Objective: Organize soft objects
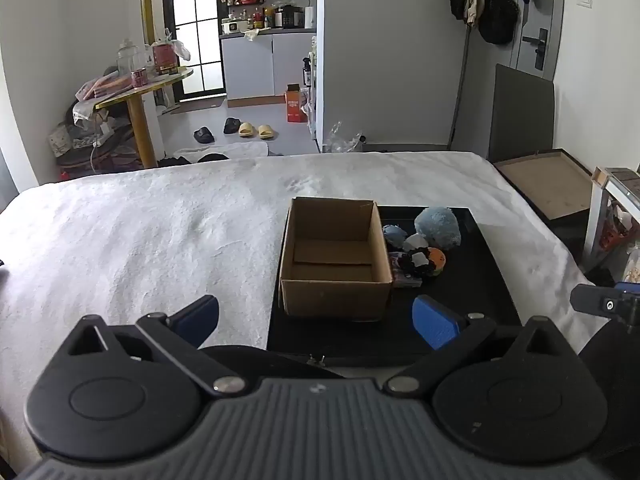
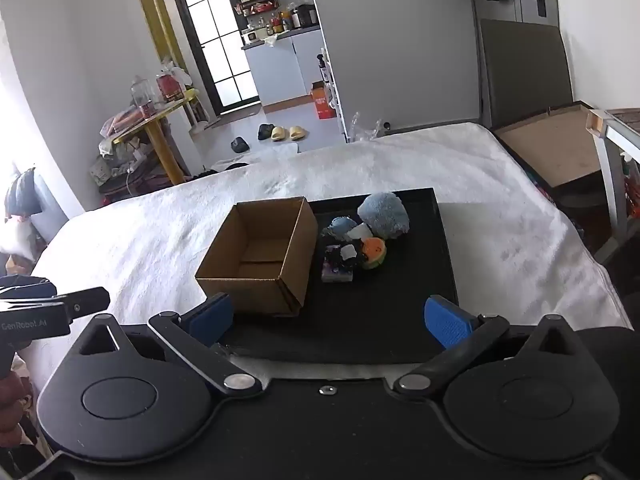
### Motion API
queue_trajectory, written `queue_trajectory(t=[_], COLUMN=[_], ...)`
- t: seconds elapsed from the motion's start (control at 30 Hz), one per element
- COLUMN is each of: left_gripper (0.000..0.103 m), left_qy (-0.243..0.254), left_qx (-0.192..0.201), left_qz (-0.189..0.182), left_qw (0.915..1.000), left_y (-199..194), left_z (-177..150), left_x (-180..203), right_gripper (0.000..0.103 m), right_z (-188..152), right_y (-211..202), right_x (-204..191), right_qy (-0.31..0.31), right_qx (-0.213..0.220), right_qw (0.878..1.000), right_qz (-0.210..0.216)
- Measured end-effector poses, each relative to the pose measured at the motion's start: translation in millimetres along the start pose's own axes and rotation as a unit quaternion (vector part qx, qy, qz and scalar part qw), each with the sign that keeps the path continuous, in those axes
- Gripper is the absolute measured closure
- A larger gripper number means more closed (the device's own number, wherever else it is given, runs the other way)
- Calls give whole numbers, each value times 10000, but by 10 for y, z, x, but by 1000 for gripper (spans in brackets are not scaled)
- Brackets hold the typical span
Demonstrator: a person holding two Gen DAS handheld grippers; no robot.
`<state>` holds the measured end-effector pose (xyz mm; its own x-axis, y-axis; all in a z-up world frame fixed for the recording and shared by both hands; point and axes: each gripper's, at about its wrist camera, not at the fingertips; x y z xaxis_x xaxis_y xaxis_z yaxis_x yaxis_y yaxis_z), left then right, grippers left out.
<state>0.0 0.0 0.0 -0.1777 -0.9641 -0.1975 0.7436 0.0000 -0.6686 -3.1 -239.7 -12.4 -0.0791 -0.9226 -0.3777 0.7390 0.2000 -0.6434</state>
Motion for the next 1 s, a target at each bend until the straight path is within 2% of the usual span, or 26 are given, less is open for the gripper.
queue_trajectory(t=[0.2,0.33,0.8,1.0], left_gripper=[1,1,1,1], left_qy=[19,7,-100,-89], left_qx=[-103,107,95,95], left_qz=[-45,5,-138,-79], left_qw=[9999,9999,9998,9999], left_y=[50,-26,-40,-54], left_z=[69,46,3,22], left_x=[24,56,65,70], right_gripper=[0,0,0,0], right_z=[23,-31,-37,-32], right_y=[7,-18,-31,-21], right_x=[9,-29,-32,-24], right_qy=[-122,-83,-114,-134], right_qx=[31,52,-46,-39], right_qw=[9999,9999,9999,9999], right_qz=[55,-43,-38,-44])
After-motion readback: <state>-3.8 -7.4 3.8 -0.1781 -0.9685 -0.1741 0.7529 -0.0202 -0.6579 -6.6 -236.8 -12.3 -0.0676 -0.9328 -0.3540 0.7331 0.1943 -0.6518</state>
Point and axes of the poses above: each gripper's, at about its wrist camera, not at the fingertips, and y roughly the way its jaws point, x to its right, z to its top, and after that the axes turned 13 degrees about y, right-handed
